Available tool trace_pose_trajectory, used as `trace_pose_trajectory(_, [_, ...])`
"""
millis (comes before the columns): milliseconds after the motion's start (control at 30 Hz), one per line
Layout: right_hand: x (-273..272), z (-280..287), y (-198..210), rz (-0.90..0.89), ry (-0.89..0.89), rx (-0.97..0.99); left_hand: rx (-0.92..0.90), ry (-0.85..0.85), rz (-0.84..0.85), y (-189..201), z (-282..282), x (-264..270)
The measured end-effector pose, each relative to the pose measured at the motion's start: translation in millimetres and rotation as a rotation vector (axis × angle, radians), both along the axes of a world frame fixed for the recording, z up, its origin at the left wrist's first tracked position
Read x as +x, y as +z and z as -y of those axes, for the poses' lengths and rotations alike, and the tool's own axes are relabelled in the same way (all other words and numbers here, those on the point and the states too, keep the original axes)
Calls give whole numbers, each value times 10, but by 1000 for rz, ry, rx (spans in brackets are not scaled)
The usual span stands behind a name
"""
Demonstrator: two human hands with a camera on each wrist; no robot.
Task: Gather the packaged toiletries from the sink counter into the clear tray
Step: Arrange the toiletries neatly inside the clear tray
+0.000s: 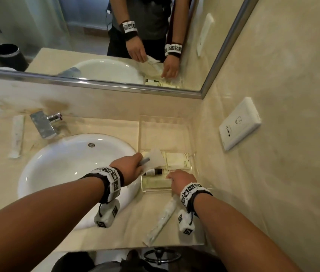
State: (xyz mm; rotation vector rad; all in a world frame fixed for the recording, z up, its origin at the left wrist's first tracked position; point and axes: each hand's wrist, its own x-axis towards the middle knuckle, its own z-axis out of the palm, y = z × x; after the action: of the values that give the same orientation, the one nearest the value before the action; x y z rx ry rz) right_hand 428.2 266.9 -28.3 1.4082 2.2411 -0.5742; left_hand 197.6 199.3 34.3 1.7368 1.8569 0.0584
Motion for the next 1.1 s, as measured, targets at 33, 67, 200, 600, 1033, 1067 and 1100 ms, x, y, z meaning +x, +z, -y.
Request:
trace_pose_trajectory(33, [-12,-16,-35,1,9,-8,-9,17,3,-34,10,-13])
trace_pose_trajectory(67, [-22,-35,-59,3,20,-11,-15,29,5,-59,18,-29])
trace_pose_trajectory(200, [-61,-79,-143,21,77,17,-18,61,0,-145,5,-118])
trace_pose_trajectory(600, [-65,-55,-400,-78,84,35,-40,80,38,-240,-70,-35])
trace_pose_trajectory(1033, [-233,127,-50,-700,-487,-136,-43,86,87,-146,-260,174])
trace_pose_trajectory(1067, [-266,156,-11,-776,-531,-212,-31,93,96,-131,-280,213])
trace_pose_trajectory(1100, [-295,184,9,-819,-544,-261,-22,98,105,-116,-304,252])
